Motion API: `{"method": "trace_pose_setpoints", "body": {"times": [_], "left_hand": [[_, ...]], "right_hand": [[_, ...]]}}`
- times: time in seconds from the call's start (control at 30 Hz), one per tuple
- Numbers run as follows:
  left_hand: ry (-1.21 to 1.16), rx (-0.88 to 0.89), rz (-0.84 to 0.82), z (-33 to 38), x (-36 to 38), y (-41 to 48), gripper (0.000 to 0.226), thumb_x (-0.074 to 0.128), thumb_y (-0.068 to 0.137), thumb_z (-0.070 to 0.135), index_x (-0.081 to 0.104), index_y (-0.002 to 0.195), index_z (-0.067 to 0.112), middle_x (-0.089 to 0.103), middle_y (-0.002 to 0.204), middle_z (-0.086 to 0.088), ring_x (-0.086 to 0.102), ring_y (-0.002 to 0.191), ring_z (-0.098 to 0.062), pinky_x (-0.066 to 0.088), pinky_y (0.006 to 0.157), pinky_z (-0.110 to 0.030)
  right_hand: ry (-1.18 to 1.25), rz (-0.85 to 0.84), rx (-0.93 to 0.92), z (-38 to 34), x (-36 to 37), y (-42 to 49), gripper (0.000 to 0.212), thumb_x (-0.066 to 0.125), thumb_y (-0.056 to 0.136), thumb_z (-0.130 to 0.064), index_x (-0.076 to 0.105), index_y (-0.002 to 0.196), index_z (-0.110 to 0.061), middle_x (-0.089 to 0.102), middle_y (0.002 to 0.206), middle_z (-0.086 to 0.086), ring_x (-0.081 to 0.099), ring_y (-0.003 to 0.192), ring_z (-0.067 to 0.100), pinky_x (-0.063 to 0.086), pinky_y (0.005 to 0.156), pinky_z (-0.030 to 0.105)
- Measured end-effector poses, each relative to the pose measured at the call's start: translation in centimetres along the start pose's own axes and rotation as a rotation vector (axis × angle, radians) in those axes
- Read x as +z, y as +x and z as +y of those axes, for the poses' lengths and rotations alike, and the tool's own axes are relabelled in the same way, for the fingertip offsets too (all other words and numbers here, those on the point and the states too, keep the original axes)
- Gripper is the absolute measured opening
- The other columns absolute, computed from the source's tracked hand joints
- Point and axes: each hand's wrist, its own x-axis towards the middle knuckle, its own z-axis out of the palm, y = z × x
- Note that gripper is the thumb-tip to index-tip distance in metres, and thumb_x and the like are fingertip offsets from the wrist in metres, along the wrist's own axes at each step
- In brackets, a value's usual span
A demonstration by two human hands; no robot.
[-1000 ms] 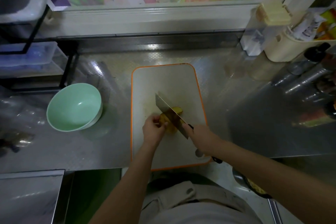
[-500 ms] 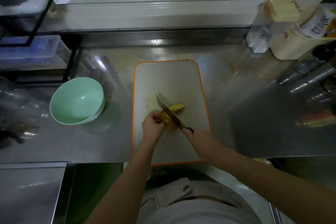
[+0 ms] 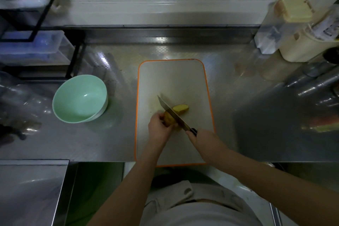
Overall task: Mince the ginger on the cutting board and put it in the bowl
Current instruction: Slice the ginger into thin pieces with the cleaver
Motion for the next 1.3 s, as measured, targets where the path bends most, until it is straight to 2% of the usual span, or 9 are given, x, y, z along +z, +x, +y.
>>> {"method": "trace_pose_setpoints", "body": {"times": [0.07,0.2,0.33,0.47,0.53,0.77,0.93,1.17,1.3], "left_hand": [[0.022,0.009,0.002,-0.1,0.1,0.1,0.046,0.082,0.066,0.019,0.058,0.103,0.007,0.060,0.096,-0.005,0.055,0.080,-0.015,0.040,0.065,-0.021],[0.053,0.029,0.020,-0.3,0.4,0.2,0.049,0.082,0.064,0.020,0.058,0.104,0.006,0.060,0.100,-0.008,0.057,0.087,-0.021,0.041,0.069,-0.025],[0.064,0.040,0.027,-0.5,0.4,0.2,0.050,0.084,0.061,0.019,0.058,0.101,0.006,0.063,0.099,-0.010,0.059,0.088,-0.025,0.043,0.069,-0.026],[0.070,0.014,0.026,-0.6,0.4,0.2,0.051,0.084,0.060,0.019,0.058,0.102,0.007,0.064,0.099,-0.008,0.060,0.090,-0.024,0.046,0.073,-0.027],[0.069,0.010,0.029,-0.6,0.4,0.2,0.051,0.085,0.058,0.020,0.059,0.101,0.006,0.064,0.098,-0.009,0.061,0.089,-0.024,0.048,0.074,-0.029],[0.091,0.026,0.004,-0.5,0.4,0.3,0.042,0.084,0.063,0.021,0.058,0.095,0.010,0.063,0.095,-0.006,0.060,0.085,-0.019,0.046,0.070,-0.025],[0.039,0.028,0.023,0.3,0.5,-0.4,0.040,0.083,0.065,0.018,0.051,0.089,0.020,0.059,0.095,-0.003,0.056,0.084,-0.016,0.045,0.071,-0.025],[-0.048,0.047,0.021,0.1,0.6,-1.5,0.051,0.077,0.072,0.015,0.054,0.117,0.012,0.056,0.116,-0.004,0.056,0.100,-0.018,0.041,0.079,-0.019],[-0.089,0.060,0.005,0.1,0.5,-1.5,0.046,0.069,0.080,0.029,0.054,0.122,0.017,0.059,0.117,-0.004,0.058,0.103,-0.021,0.051,0.087,-0.035]], "right_hand": [[0.092,0.015,0.034,0.2,0.3,0.2,0.037,0.033,0.100,-0.040,0.043,0.071,-0.019,0.041,0.065,-0.002,0.042,0.056,0.011,0.035,0.051,0.023],[0.135,0.034,0.051,0.5,0.9,0.8,0.036,0.034,0.100,-0.039,0.039,0.069,-0.021,0.043,0.067,0.000,0.046,0.062,0.015,0.037,0.055,0.025],[0.058,0.026,0.003,-0.1,2.1,2.2,0.030,0.032,0.102,-0.033,0.054,0.105,-0.013,0.046,0.083,0.006,0.046,0.078,0.021,0.040,0.069,0.034],[0.135,0.036,0.016,0.6,2.9,2.7,0.033,0.034,0.101,-0.031,0.053,0.117,-0.009,0.055,0.101,0.014,0.056,0.087,0.026,0.035,0.068,0.028],[0.125,0.034,0.014,1.2,3.1,2.8,0.036,0.032,0.102,-0.028,0.046,0.130,-0.010,0.052,0.092,0.008,0.053,0.079,0.020,0.033,0.067,0.026],[0.219,0.001,-0.012,3.0,-0.1,4.1,0.040,0.035,0.098,-0.044,0.040,0.067,-0.020,0.042,0.064,-0.002,0.039,0.056,0.009,0.035,0.058,0.025],[0.256,0.112,-0.081,3.3,-0.6,4.5,0.043,0.043,0.096,-0.041,0.051,0.077,-0.004,0.042,0.059,0.003,0.040,0.052,0.016,0.033,0.057,0.032],[0.297,0.257,-0.142,2.7,-0.6,3.8,0.045,0.040,0.097,-0.043,0.037,0.061,-0.016,0.038,0.054,0.000,0.035,0.047,0.012,0.025,0.047,0.024],[0.356,0.276,-0.151,2.0,-1.0,2.9,0.048,0.037,0.098,-0.043,0.037,0.059,-0.014,0.037,0.053,0.001,0.035,0.047,0.014,0.025,0.048,0.025]]}}
